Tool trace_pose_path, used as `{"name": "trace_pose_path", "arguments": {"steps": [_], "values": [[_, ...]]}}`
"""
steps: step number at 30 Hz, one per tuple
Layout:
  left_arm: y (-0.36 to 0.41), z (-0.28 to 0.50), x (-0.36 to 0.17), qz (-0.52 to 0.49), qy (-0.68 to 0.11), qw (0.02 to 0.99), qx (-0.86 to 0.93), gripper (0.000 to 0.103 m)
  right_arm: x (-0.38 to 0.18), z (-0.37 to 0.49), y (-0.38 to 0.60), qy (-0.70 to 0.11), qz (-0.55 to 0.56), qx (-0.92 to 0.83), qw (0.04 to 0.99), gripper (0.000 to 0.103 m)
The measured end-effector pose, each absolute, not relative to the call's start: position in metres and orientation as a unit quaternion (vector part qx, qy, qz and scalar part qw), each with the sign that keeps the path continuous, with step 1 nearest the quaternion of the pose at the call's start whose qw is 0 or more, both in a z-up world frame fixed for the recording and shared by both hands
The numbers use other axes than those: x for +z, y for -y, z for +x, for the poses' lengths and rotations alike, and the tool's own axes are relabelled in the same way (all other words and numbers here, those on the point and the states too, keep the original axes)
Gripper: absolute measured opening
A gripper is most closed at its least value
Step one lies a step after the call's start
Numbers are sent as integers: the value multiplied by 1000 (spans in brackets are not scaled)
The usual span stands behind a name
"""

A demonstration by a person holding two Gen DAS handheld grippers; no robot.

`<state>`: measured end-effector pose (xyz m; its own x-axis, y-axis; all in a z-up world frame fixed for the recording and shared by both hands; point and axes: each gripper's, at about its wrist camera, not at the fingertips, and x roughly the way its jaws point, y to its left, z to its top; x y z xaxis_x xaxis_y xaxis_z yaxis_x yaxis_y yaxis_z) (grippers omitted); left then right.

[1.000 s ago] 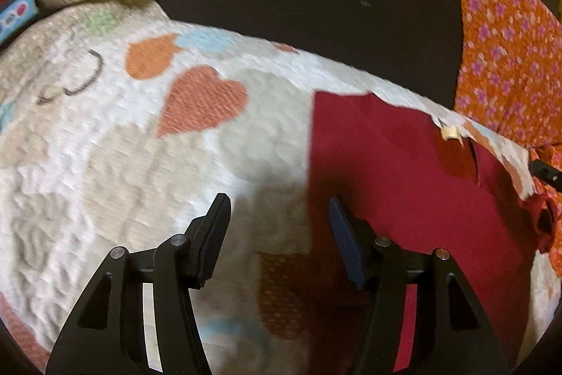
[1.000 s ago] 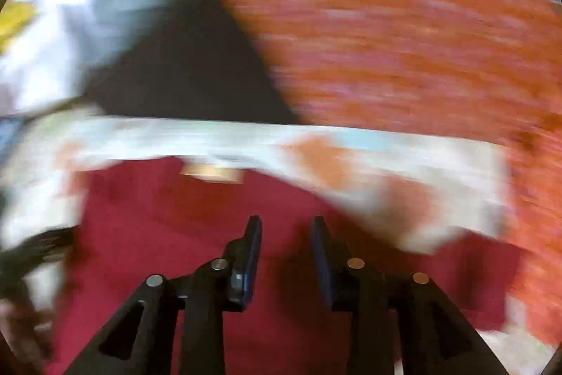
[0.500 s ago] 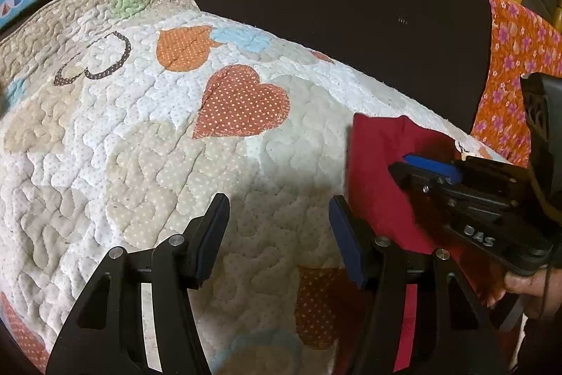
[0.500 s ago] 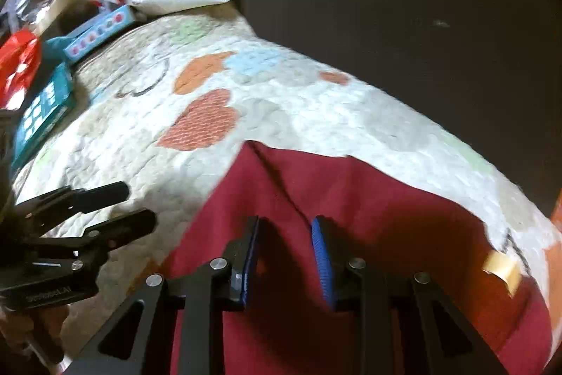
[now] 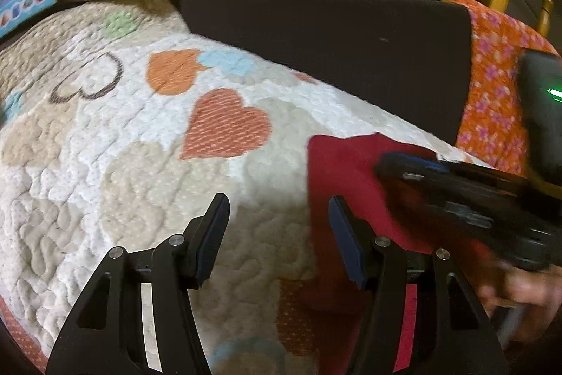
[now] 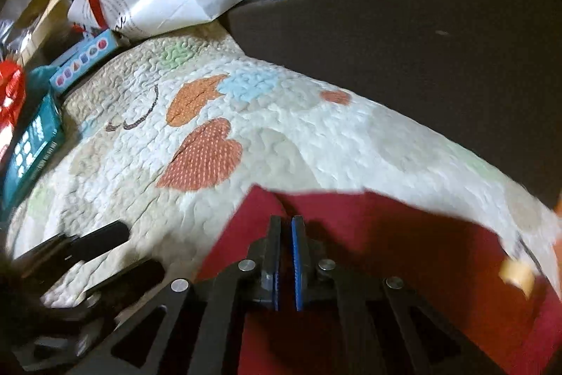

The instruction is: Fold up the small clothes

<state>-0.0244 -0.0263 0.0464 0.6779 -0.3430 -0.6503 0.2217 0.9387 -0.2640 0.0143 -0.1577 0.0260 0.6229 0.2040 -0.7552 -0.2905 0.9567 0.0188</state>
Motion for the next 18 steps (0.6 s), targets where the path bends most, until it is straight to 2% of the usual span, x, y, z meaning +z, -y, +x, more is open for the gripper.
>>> {"name": "trace_pose_path", "arguments": {"steps": [2, 4, 5, 10, 15, 18], "values": [[32, -30, 51, -79, -356, 915, -174, 59, 48, -26, 186, -379, -41, 122, 916, 17], [39, -36, 56, -78, -346, 914, -198, 59, 63, -68, 221, -365, -36, 74, 928, 38], [43, -39, 58, -75, -344, 913, -207, 59, 67, -87, 241, -360, -31, 41, 931, 40], [68, -49, 56, -30, -340, 911, -233, 59, 54, -145, 322, -398, -5, -75, 914, 40], [91, -41, 28, 25, -393, 892, -224, 59, 19, -152, 374, -421, 35, -135, 896, 36], [89, -35, 21, 14, -411, 883, -224, 59, 23, -152, 376, -411, 35, -134, 901, 36]]}}
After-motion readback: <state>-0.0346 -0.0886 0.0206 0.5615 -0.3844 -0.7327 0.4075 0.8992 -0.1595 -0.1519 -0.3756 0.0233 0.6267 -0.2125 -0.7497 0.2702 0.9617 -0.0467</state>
